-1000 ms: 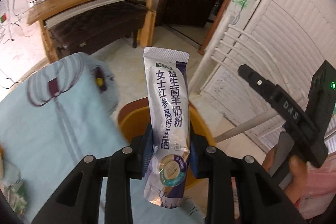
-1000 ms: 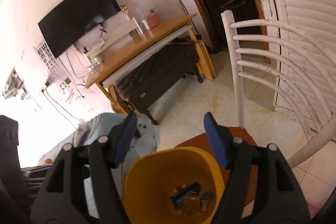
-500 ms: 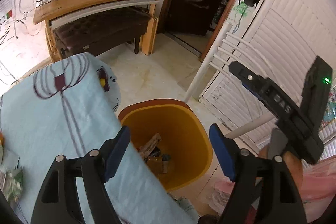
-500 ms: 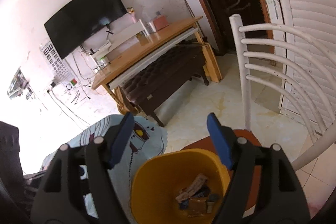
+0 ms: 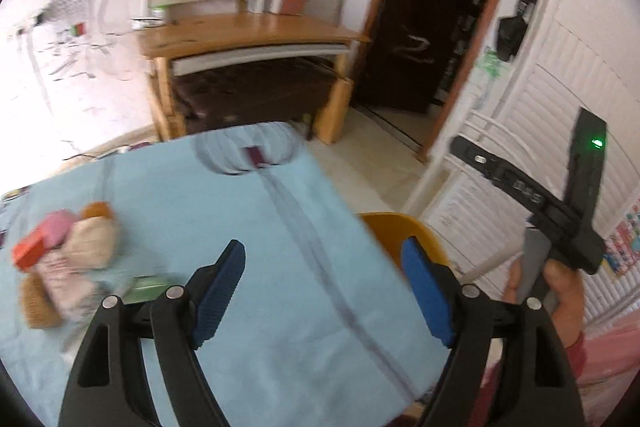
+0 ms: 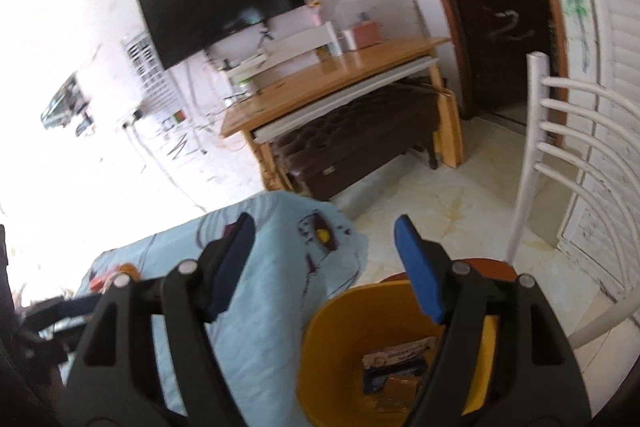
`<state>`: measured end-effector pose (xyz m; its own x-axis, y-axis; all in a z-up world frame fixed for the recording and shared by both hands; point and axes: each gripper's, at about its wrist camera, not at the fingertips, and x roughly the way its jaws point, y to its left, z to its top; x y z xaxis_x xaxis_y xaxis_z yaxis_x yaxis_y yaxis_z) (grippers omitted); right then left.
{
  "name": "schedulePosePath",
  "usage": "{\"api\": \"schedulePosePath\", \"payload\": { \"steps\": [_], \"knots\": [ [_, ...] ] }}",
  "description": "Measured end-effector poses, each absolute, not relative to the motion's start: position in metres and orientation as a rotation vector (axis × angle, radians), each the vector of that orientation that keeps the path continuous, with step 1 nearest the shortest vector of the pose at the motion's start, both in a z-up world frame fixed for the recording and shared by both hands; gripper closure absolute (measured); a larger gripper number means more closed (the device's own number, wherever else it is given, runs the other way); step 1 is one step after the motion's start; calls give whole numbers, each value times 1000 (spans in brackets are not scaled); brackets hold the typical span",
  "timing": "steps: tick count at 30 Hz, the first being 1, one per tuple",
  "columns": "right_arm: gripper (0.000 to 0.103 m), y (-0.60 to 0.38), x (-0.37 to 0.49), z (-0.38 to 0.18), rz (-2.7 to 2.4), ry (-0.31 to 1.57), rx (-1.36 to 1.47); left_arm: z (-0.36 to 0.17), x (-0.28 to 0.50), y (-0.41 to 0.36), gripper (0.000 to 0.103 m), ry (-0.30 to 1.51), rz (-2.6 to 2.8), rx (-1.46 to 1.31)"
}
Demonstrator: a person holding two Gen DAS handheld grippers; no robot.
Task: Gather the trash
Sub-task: 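Return both grippers to the table toward the loofah and green packet, then grasp the loofah with left gripper while right grasps the green packet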
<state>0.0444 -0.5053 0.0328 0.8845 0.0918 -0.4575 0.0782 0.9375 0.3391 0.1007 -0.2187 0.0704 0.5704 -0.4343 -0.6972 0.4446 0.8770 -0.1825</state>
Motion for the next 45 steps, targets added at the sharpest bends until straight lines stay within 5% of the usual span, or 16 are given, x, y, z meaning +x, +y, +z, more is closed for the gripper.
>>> {"api": "schedulePosePath", "payload": {
  "steps": [5,15,33,38,45],
  "knots": [
    [24,-465,48,36,86,497,295,76,110,-152,26,798,-374,-17],
    [23,-395,53,27,235,556,189,68,121,-40,23,818,-125,-26],
    [23,-300,77,11,359,702,96,1,169,0,24,974,-148,-41],
    [17,-276,92,8,397,744,85,-1,160,-6,49,944,-176,14],
    [17,-258,111,-14,399,862,105,2,137,9,56,918,-221,-26]
  ]
}}
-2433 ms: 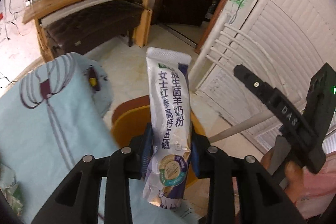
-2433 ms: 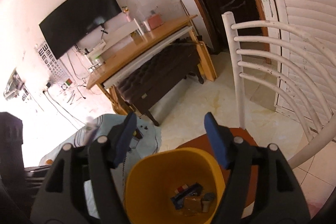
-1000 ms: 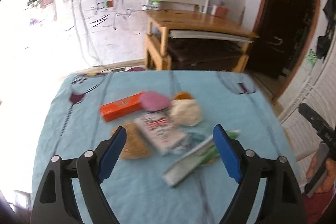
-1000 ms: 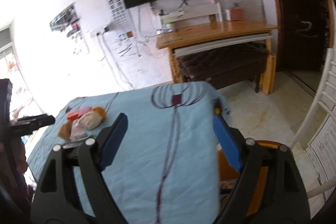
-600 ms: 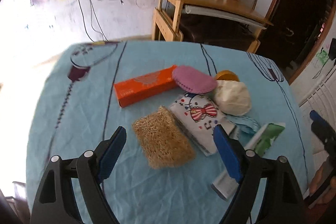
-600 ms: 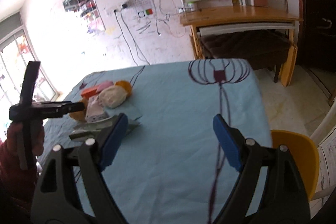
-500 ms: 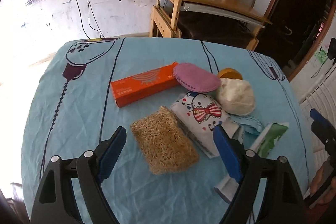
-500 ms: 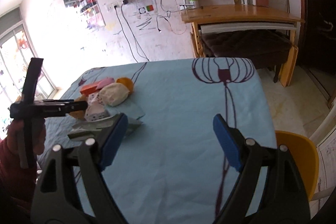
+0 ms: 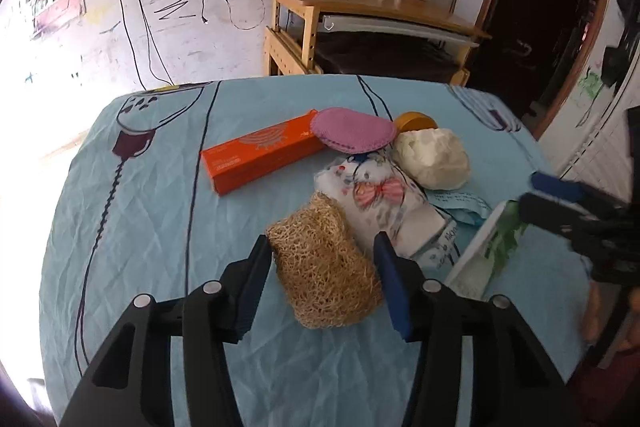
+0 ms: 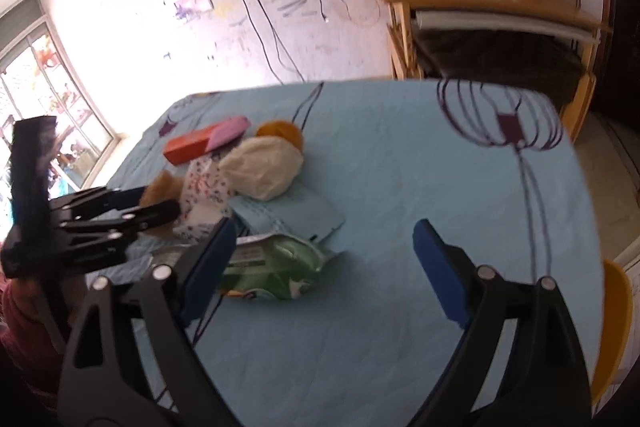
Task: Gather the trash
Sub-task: 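Grasp the loofah with left gripper while right grasps the green packet, then carry loofah and green packet over the yellow bin and open both grippers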
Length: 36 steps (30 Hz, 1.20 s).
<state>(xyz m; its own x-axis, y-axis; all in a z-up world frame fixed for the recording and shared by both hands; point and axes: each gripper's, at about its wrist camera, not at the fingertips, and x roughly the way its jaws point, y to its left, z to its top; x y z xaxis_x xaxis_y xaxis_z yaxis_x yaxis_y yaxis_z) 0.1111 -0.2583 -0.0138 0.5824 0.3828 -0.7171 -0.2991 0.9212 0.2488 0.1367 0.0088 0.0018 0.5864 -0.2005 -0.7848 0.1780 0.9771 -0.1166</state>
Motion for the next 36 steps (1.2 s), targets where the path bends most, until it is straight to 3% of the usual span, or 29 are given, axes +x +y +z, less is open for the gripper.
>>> {"api": "schedulePosePath", "payload": {
  "steps": [7,8,10,12,15,36],
  "knots": [
    [19,-248,112,-27,426,911,73,11,113,25,57,884,-222,-28],
    [23,-244,112,-29,431,914,60,12,111,27,57,882,-223,-30],
    [47,-240,110,-29,434,905,33,14,110,29,57,878,-226,-37],
    [60,-238,108,-28,455,902,27,15,111,32,57,876,-231,-47],
    [69,-243,105,-25,456,883,38,14,112,36,57,880,-229,-65],
    [72,-361,68,15,355,673,291,62,96,-28,57,772,-288,32]
  ]
}}
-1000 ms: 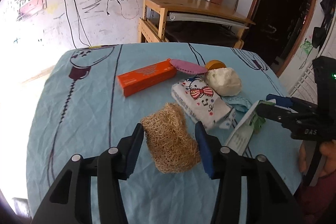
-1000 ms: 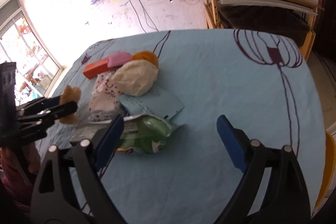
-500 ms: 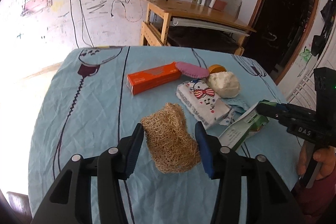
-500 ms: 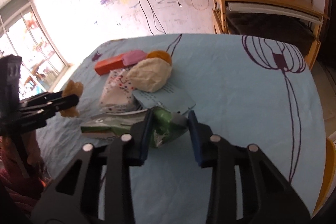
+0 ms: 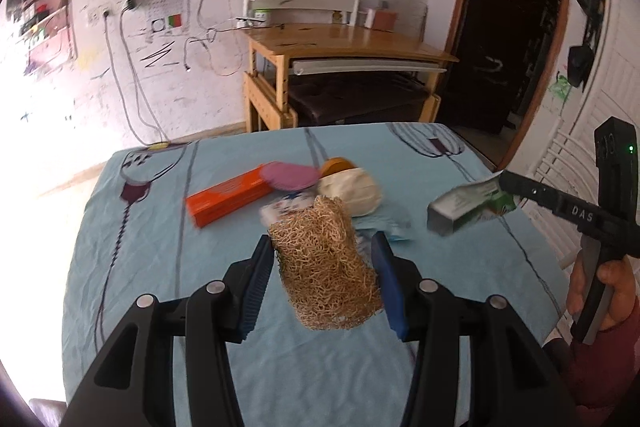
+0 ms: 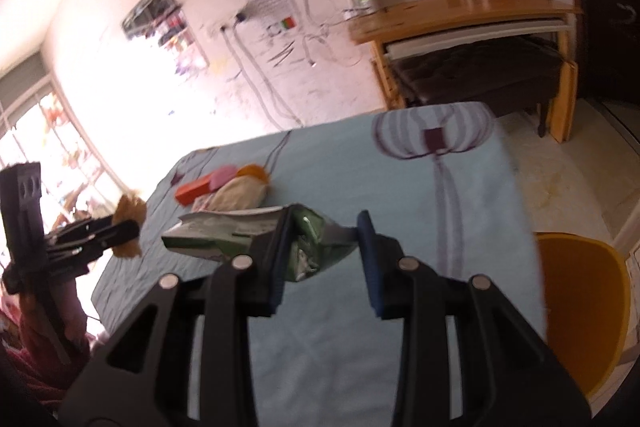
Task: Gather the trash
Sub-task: 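Carry loofah and green packet over the yellow bin and open both grippers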
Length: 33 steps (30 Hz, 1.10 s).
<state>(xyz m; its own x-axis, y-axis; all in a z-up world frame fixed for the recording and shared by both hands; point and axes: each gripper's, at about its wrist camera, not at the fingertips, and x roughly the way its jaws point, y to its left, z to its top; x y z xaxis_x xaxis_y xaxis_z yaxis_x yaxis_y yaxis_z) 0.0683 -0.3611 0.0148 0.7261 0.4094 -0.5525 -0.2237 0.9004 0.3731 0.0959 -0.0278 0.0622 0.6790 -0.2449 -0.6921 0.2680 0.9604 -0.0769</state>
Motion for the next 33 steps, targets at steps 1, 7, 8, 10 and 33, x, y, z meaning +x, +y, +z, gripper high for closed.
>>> {"api": "schedulePosePath", "payload": {
  "steps": [1,7,8,10,33],
  "knots": [
    [72,-374,66,15,337,661,311,63,97,-35,57,771,-293,42],
    [72,-431,54,18,190,599,344,75,99,-83,57,755,-342,89],
    [72,-445,51,20,153,583,351,78,100,-93,57,750,-354,94],
    [72,-460,48,20,95,565,347,82,102,-112,57,742,-371,99],
    [66,-543,86,-79,-391,835,77,41,150,-329,57,910,-556,151]
  ]
}}
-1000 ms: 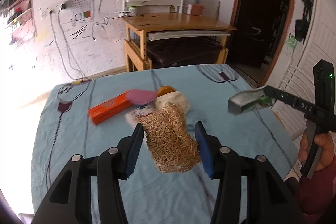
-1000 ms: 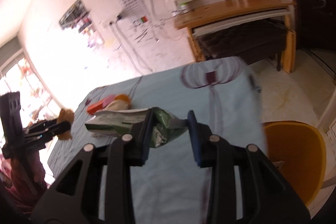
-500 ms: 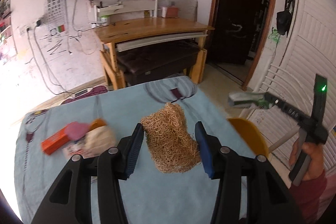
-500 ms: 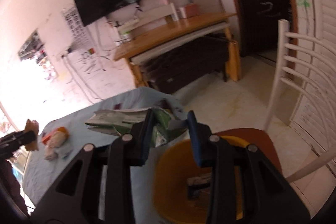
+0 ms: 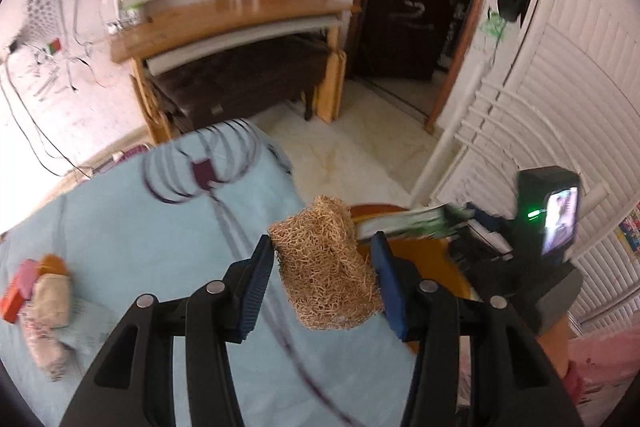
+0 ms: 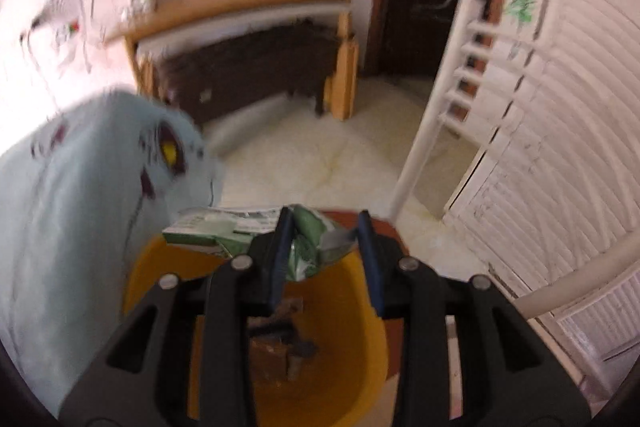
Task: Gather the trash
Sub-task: 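Carry loofah and green packet over the yellow bin and open both grippers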
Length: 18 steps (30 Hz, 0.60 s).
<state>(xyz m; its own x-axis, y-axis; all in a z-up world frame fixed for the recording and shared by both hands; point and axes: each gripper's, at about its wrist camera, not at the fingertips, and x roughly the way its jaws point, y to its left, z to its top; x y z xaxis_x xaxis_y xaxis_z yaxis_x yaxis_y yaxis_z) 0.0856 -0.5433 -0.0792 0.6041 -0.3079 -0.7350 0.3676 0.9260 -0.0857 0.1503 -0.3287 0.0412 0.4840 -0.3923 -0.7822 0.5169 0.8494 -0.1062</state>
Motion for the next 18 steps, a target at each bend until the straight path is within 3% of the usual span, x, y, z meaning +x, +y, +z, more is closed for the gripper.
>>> {"api": "schedulePosePath", "payload": {
  "steps": [4,7,12,15,18],
  "knots": [
    [62,-556,81,-77,-382,810,131,21,152,-351,57,962,-586,149],
    [53,-572,69,-65,-404,758,202,9,154,-363,57,1002,-613,135],
    [53,-599,53,-56,-430,711,304,-9,159,-387,56,1026,-630,142],
    [53,-609,48,-51,-427,682,356,-17,161,-399,50,1047,-650,140],
    [53,-610,45,-46,-417,659,373,-21,163,-406,36,1037,-645,134]
  ]
}}
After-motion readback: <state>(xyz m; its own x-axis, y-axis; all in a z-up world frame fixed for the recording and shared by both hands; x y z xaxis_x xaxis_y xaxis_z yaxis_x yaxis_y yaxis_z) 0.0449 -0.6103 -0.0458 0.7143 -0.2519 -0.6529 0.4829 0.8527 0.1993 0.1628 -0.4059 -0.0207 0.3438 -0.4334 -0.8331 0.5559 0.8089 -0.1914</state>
